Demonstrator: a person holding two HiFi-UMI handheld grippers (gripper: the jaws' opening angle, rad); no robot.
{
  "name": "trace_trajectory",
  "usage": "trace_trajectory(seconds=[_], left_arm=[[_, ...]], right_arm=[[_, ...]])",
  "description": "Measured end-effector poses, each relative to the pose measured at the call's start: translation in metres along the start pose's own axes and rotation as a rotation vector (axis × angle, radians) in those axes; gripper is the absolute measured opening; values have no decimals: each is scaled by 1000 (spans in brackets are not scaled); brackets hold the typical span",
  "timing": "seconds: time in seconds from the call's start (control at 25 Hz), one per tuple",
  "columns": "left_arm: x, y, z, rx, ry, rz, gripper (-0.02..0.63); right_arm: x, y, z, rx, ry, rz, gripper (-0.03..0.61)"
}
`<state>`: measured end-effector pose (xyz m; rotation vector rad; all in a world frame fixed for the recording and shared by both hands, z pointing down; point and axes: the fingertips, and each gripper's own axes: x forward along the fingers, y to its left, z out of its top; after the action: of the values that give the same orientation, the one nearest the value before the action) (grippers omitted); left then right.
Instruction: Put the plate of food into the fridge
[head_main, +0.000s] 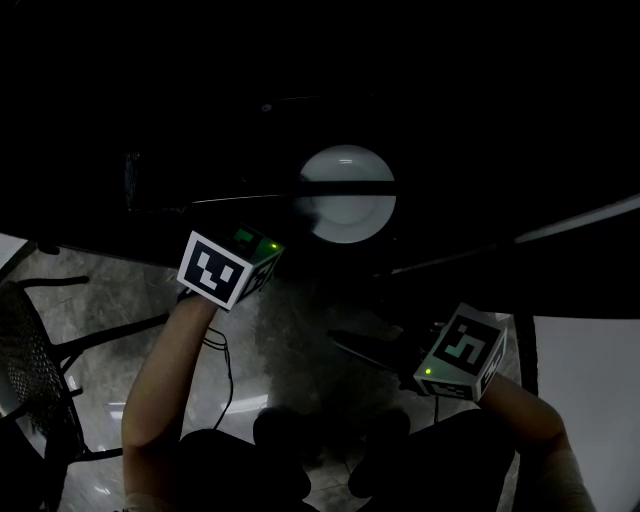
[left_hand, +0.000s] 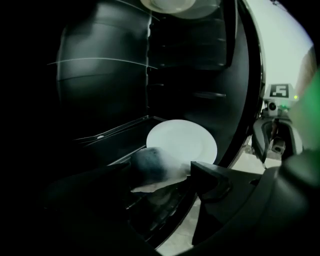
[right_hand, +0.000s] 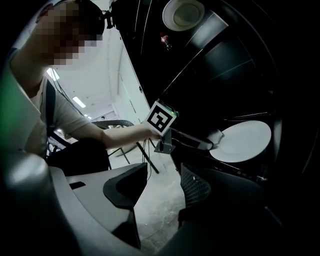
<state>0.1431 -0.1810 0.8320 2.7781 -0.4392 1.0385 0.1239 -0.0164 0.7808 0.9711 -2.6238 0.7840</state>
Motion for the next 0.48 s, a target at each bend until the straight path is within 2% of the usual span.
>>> trace_trajectory(seconds=[0.16,0.2,0.28,0.4,0.44,0.48], left_arm=[[0,-1,2,-25,-12,-8,350],[1,-1,3,-27,-16,-9,350],[1,-1,4,-37,-23,-14,350],[1,-1,8,-53,-37,-17,350],[1,-1,8,-54,-41,-16,348],[1,-2,9,-51,-43,-13,348]], right_arm=[[2,-2,2,7,5,-28,219],[2,-1,6,-13,-1,-33,219],[3,4,20,-114,-17,-68,219],[2,-11,44,-237,-24,-258,215],[2,-21,47,-259,-18,-331,170],[3,-30,48,-284,-4,-388,90]])
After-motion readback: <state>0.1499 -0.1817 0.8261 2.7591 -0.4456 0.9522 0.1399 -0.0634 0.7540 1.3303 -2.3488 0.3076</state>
